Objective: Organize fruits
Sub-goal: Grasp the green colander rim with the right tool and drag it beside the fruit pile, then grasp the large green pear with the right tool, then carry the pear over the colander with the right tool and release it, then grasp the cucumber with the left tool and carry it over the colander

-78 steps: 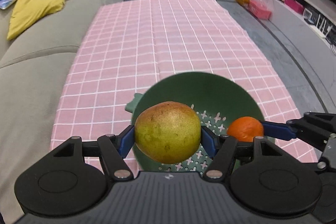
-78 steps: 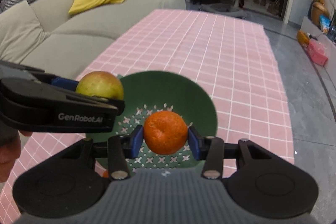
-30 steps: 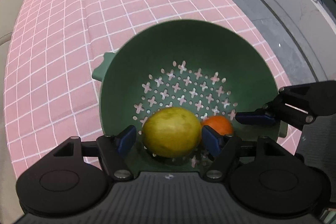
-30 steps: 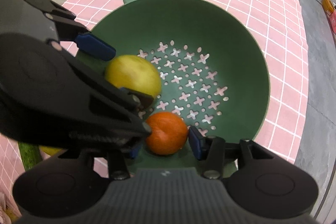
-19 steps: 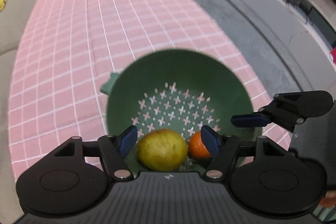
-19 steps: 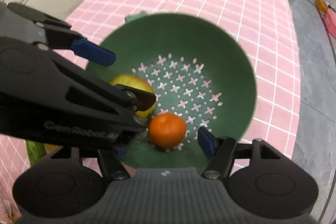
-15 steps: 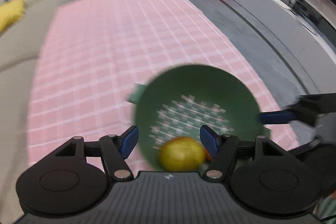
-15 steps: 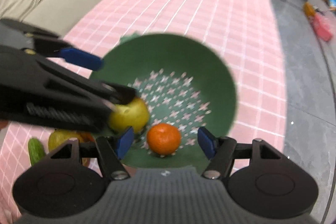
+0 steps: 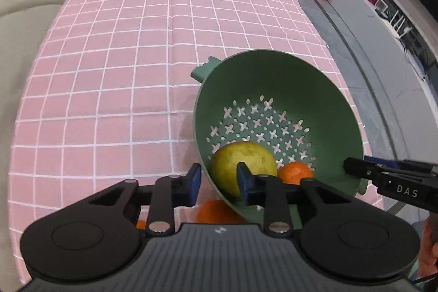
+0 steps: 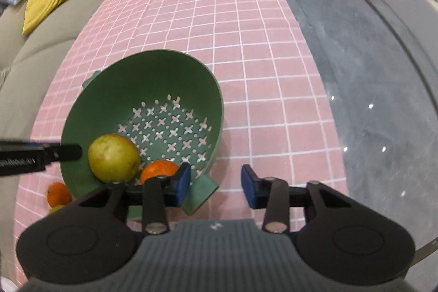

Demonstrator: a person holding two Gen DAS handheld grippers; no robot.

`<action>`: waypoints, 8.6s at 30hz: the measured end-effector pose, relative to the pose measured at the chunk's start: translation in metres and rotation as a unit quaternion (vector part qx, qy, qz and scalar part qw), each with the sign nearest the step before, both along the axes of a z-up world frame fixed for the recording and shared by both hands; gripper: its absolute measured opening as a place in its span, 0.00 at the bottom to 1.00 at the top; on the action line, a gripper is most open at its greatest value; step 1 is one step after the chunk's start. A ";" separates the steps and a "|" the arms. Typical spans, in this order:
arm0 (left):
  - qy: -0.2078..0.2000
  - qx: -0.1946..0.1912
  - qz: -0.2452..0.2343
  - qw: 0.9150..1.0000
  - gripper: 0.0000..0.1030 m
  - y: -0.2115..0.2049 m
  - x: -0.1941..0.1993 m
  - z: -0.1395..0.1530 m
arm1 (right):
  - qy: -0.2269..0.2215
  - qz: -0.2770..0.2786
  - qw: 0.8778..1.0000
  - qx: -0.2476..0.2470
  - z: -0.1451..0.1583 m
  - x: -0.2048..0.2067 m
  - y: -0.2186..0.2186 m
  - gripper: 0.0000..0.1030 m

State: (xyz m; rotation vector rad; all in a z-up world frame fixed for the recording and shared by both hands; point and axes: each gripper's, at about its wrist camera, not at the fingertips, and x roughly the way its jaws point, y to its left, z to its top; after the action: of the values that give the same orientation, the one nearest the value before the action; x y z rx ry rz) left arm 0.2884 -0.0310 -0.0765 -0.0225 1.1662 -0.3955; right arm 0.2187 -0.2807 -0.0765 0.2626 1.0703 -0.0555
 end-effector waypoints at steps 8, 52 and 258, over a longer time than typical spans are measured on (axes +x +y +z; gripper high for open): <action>0.003 0.009 -0.024 1.000 0.22 -0.012 -0.010 -0.001 | 0.013 -0.004 1.000 -0.019 0.002 -0.003 0.003 0.12; -0.043 0.047 -0.035 0.997 0.49 0.063 -0.138 0.067 | -0.058 0.039 0.989 -0.127 0.068 -0.192 0.045 0.60; 0.052 -0.046 -0.002 0.998 0.39 0.058 -0.112 0.064 | -0.025 0.074 0.995 -0.057 0.011 -0.159 0.032 0.83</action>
State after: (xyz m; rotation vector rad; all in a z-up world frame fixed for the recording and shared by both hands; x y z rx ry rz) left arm 0.1763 0.0269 -0.0121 -0.1215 1.2509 -0.4553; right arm 0.0600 -0.2489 -0.0657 0.0801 1.0297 0.0228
